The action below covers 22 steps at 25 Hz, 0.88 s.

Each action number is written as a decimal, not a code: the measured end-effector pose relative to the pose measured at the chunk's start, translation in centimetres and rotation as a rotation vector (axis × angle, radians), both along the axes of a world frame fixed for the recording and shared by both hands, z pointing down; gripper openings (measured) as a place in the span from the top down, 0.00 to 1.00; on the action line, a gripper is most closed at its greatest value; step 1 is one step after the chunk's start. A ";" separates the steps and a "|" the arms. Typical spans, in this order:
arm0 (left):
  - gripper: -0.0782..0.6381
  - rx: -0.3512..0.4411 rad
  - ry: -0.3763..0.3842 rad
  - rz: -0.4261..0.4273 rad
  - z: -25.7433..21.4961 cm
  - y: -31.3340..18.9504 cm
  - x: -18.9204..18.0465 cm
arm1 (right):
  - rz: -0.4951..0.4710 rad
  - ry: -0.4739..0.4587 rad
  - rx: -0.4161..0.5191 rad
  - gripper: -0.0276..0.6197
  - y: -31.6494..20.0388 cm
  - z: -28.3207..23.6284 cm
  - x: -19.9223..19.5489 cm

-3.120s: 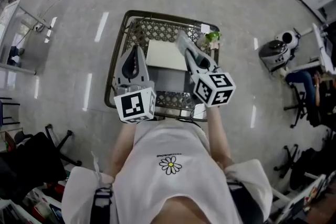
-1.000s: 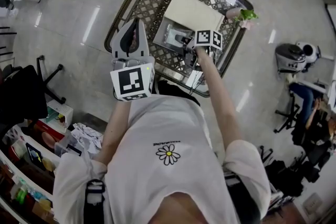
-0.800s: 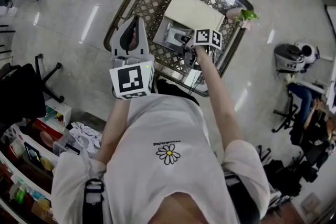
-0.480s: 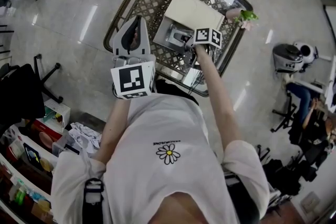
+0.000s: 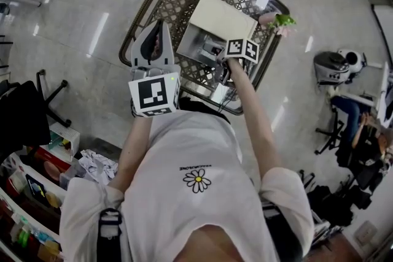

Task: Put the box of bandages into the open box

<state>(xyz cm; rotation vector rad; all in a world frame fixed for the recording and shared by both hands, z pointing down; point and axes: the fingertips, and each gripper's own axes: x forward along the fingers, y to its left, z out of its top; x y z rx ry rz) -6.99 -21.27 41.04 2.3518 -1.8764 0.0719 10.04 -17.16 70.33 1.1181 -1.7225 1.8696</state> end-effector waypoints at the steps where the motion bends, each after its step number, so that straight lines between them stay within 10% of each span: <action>1: 0.86 0.001 0.003 0.004 -0.1 0.0 0.2 | 0.009 0.016 -0.002 0.54 0.1 0.0 0.3; 15: 0.86 0.025 0.024 0.019 -0.9 0.4 0.0 | 0.018 0.038 -0.036 0.51 0.6 -0.8 -0.2; 22: 0.86 0.028 0.050 0.021 -1.3 0.7 0.1 | -0.014 0.285 -0.079 0.50 1.5 0.4 3.1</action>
